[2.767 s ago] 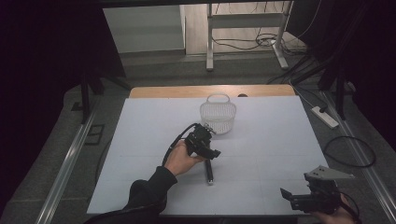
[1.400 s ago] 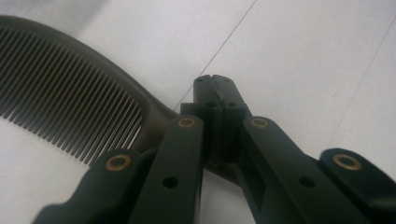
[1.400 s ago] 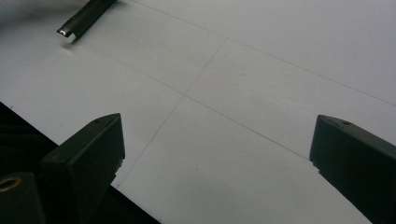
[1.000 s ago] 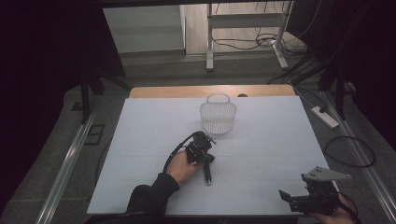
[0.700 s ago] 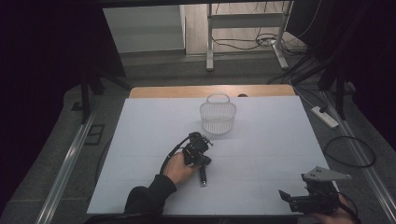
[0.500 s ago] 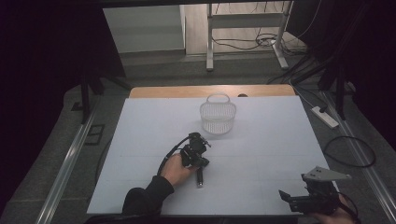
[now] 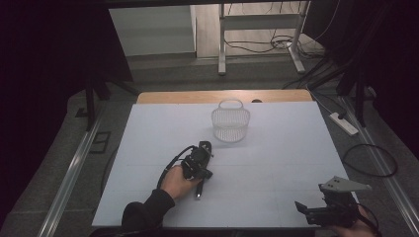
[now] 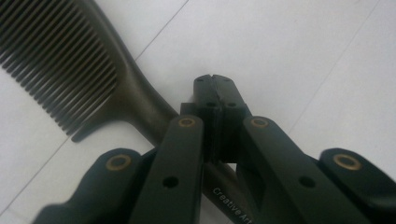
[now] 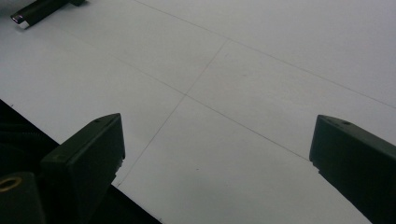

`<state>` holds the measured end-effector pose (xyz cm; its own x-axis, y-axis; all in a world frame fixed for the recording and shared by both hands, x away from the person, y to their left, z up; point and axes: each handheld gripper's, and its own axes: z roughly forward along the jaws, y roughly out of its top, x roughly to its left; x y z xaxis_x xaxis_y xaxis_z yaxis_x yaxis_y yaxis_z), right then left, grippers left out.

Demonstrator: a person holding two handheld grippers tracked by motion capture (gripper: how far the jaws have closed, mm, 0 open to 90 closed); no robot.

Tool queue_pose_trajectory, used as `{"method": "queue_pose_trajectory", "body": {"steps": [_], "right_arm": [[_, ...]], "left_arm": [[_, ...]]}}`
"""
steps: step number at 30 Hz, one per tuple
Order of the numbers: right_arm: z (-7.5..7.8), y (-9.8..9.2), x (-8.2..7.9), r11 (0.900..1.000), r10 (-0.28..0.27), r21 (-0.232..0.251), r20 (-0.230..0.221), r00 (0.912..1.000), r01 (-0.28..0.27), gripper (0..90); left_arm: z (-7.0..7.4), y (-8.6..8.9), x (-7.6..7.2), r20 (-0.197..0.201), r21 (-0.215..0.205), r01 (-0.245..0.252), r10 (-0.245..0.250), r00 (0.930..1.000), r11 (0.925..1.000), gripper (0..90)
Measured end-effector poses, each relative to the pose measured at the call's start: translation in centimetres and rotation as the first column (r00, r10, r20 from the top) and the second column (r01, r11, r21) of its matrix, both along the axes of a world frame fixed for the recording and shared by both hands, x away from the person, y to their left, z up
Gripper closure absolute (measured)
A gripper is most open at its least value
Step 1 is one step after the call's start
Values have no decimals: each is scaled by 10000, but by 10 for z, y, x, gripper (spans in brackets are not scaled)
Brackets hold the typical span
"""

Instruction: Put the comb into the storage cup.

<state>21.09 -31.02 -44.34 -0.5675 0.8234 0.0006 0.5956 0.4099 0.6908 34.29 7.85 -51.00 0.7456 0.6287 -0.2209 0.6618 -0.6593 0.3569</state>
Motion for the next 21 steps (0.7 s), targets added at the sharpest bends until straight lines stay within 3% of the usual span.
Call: {"method": "queue_pose_trajectory", "body": {"steps": [21], "right_arm": [[0,1,0,10000,26,-25,-23,10000,-26,39]], "left_arm": [[0,50,-10,-287,309,-703,712,9971,9970,891]]}}
